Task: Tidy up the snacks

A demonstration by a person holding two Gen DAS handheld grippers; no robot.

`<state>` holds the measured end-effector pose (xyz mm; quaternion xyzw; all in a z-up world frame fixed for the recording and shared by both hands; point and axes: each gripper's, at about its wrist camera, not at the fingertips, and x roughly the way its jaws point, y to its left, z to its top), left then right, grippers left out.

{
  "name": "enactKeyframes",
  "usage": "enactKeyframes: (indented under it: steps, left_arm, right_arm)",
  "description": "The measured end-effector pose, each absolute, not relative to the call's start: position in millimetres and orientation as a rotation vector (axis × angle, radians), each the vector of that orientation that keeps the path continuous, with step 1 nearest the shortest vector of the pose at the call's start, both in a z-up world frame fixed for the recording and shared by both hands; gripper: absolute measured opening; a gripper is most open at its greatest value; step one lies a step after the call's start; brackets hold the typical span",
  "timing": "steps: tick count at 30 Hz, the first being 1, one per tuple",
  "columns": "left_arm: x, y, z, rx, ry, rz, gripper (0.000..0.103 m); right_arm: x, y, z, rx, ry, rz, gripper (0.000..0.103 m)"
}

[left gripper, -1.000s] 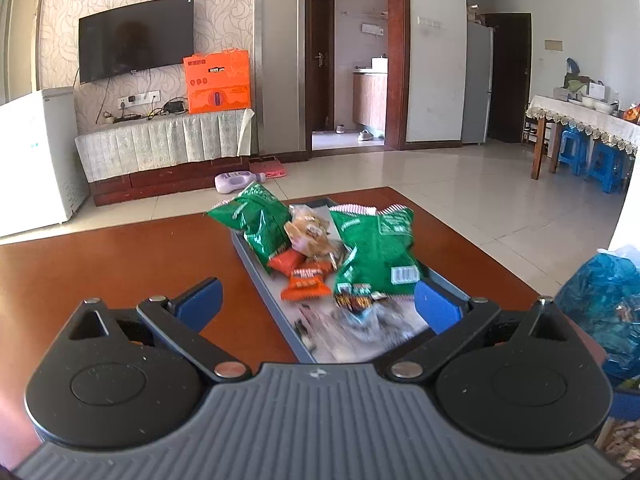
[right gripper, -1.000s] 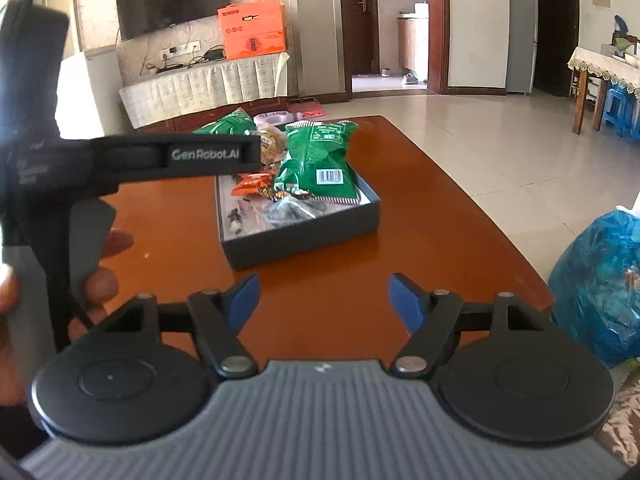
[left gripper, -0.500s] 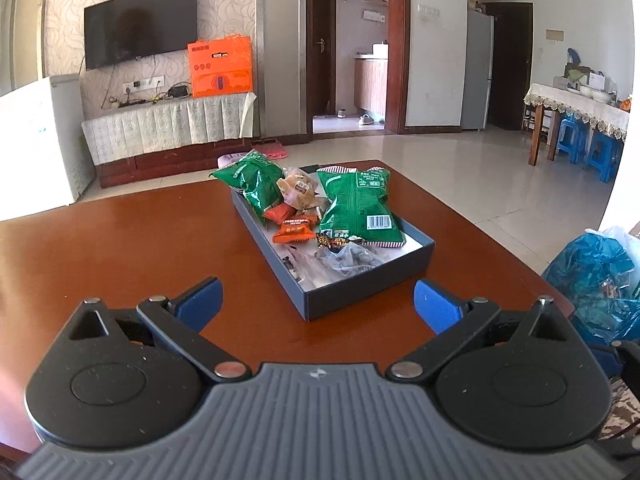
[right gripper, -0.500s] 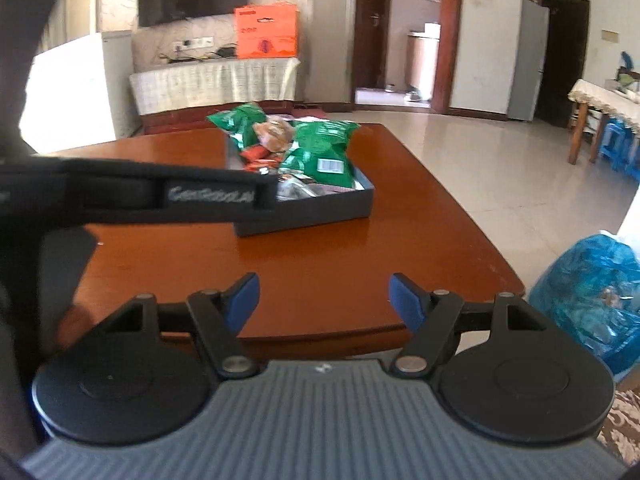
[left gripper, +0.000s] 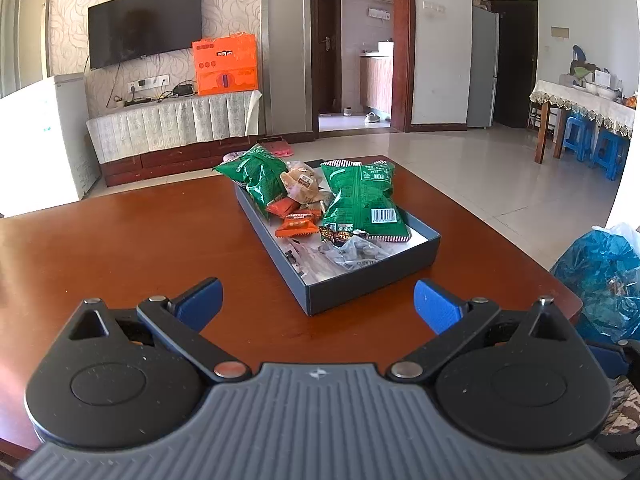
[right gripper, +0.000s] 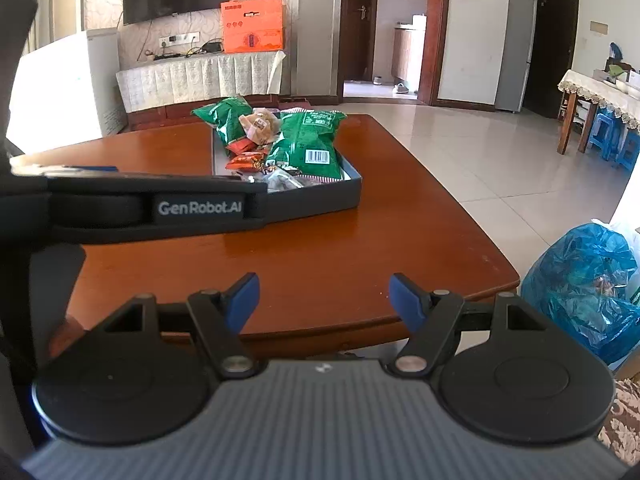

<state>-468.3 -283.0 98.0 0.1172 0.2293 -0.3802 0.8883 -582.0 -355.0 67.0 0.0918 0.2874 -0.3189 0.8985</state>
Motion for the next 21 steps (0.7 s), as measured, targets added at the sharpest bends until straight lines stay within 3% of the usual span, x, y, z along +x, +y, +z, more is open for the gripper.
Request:
enactKeyframes:
  steps: [21]
  left_arm:
    - [-464.0,-287.8,93.9,0.252,0.479,-0.779,0.103]
  right_arm:
    - [-580.0,-355.8,66.6,0.191,0.621,-0.646,0.074]
